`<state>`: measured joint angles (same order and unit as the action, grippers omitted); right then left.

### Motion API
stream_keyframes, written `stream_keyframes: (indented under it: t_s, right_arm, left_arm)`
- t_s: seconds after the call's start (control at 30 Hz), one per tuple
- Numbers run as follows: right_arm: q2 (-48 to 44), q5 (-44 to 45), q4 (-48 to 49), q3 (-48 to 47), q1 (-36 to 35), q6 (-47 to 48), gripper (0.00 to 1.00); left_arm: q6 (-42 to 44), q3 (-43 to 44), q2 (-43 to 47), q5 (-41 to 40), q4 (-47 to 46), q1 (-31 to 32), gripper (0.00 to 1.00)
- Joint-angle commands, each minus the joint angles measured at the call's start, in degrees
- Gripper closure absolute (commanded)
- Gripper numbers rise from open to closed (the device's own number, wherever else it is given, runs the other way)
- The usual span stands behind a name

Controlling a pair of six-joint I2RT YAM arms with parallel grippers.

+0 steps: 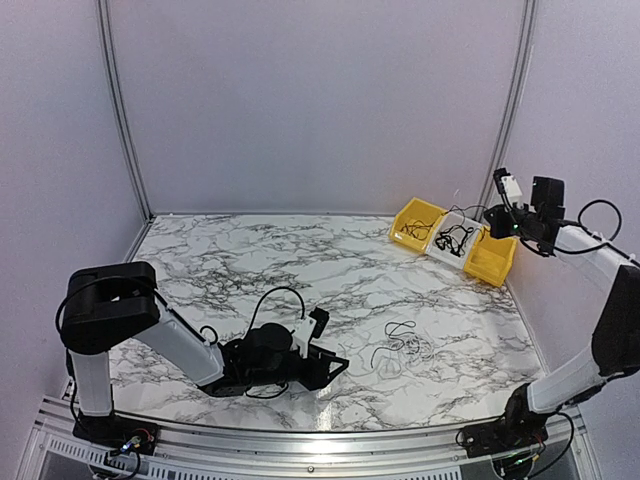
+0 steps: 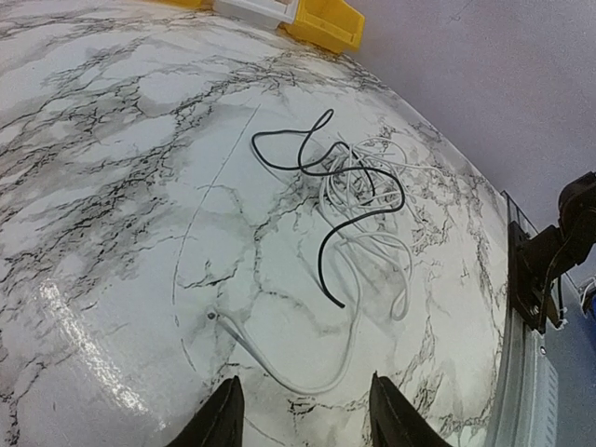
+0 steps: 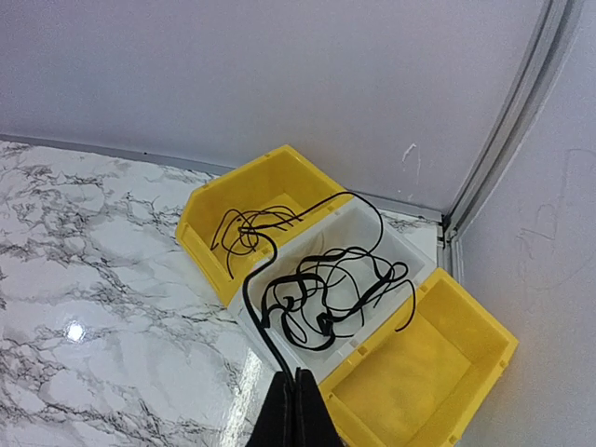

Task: Untangle the cables

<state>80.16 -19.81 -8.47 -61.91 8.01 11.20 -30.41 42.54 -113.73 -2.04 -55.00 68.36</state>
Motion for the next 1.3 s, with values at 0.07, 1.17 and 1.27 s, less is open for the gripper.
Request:
stream_keyframes:
  t_s: [0.07, 1.17, 1.27]
  right_arm:
    - [1.4, 7.8, -2.9, 2.4, 3.3, 1.1, 1.0]
    - [38.9, 17.9, -7.4, -38.2, -1.2, 5.2, 1.0]
    - [39.8, 15.9, -7.1, -38.3, -1.2, 4.0, 1.0]
  left_arm:
    - [1.2, 1.9, -1.7, 1.5, 0.1, 0.2, 0.52]
    - [-1.3, 0.7, -1.6, -0.9, -0.3, 0.3, 0.52]
    - [-1.2, 0.9, -1.8, -0.5, -0.3, 0.3, 0.52]
